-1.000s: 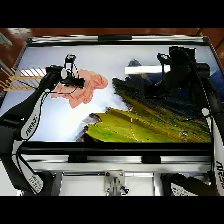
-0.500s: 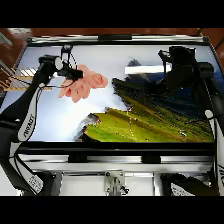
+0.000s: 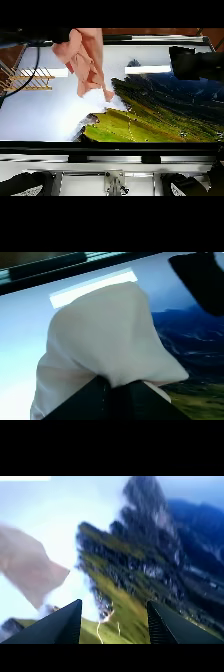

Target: Fold the shirts.

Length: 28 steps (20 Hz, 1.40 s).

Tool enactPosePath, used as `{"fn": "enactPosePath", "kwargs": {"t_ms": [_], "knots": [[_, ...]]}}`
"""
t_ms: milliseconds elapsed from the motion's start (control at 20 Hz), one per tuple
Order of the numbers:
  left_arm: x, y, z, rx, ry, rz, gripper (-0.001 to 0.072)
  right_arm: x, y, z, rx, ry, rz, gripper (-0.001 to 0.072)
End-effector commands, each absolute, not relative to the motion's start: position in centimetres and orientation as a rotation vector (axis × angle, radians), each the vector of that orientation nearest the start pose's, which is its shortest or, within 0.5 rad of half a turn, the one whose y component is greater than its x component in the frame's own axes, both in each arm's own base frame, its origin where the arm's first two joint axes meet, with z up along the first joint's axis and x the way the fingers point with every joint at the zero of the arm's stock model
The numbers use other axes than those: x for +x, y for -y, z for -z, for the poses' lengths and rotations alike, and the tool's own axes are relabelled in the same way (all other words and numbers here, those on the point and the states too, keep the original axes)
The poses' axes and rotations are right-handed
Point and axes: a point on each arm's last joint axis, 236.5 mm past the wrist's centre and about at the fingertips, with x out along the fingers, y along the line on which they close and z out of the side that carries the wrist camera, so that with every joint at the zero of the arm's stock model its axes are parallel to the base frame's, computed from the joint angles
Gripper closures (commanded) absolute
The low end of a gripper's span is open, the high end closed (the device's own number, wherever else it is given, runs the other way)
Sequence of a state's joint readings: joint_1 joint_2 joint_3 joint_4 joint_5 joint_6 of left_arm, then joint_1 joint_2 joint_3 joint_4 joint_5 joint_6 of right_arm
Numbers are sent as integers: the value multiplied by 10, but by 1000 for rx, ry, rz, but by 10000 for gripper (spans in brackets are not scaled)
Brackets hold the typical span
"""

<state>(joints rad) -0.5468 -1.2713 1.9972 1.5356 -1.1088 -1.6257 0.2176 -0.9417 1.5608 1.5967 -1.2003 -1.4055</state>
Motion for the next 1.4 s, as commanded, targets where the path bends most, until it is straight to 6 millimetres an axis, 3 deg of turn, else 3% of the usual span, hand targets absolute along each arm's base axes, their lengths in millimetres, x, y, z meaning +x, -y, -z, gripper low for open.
{"fn": "enactPosePath", "kwargs": {"t_ms": [0,200,350,450,500,550,600,700,850,950,1050,1150,1250,1350], "knots": [[312,264,-349,54,-539,666,666,313,-68,-329,138,-565,-149,188],[293,290,-219,209,-824,678,667,280,-63,-263,100,-862,-121,188],[280,260,-110,319,-1062,545,666,269,-84,-195,106,-1057,-192,188],[271,249,-69,333,-1143,508,665,283,-97,-153,102,-1076,-244,186],[268,247,-62,303,-1169,477,589,294,-100,-135,119,-1063,-239,186],[268,246,-65,298,-1173,471,319,300,-104,-123,136,-1064,-243,185],[268,244,-73,300,-1170,465,-13,305,-110,-116,154,-1076,-252,183],[271,230,-97,303,-1164,428,-9,314,-119,-109,181,-1084,-272,97],[273,180,-112,312,-1189,327,-9,316,-111,-96,129,-1121,-254,97],[263,143,-99,284,-1271,263,-8,315,-109,-82,98,-1173,-256,97],[244,127,-69,186,-1357,252,-9,316,-120,-64,102,-1233,-298,97],[223,134,-28,54,-1424,287,-8,316,-137,-41,130,-1314,-363,97],[210,159,9,-99,-1458,332,-7,314,-153,-14,182,-1412,-401,97],[206,188,33,-288,-1464,364,-1,305,-162,9,206,-1516,-437,97]]}}
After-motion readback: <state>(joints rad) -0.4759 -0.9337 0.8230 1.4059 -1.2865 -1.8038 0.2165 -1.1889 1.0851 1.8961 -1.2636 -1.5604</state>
